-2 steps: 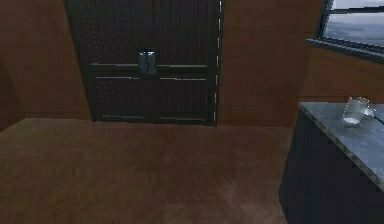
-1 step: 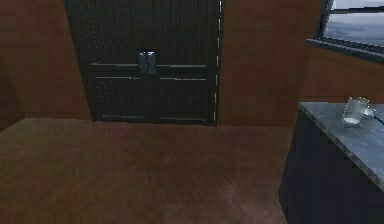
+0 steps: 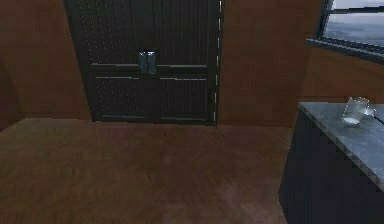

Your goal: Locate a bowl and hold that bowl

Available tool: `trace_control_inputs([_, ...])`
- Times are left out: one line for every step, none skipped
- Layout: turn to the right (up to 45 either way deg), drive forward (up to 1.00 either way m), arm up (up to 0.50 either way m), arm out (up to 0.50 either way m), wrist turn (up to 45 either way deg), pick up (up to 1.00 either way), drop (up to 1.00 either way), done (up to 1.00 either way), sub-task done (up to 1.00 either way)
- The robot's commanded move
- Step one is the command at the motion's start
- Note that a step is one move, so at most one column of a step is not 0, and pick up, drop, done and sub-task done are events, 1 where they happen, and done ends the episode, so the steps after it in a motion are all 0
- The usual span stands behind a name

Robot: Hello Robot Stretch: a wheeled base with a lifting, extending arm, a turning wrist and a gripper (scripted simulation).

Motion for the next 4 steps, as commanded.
trace_control_inputs([0.0,0.0,-0.08,0.0,0.0,0.0,0.0,0.0,0.0])
trace_control_inputs([0.0,0.0,0.0,0.0,0.0,1.0,0.0,0.0,0.0])
trace_control_inputs([0.0,0.0,0.08,0.0,0.0,0.0,0.0,0.0,0.0])
trace_control_inputs([0.0,0.0,0.0,0.0,0.0,0.0,0.0,1.0,0.0])
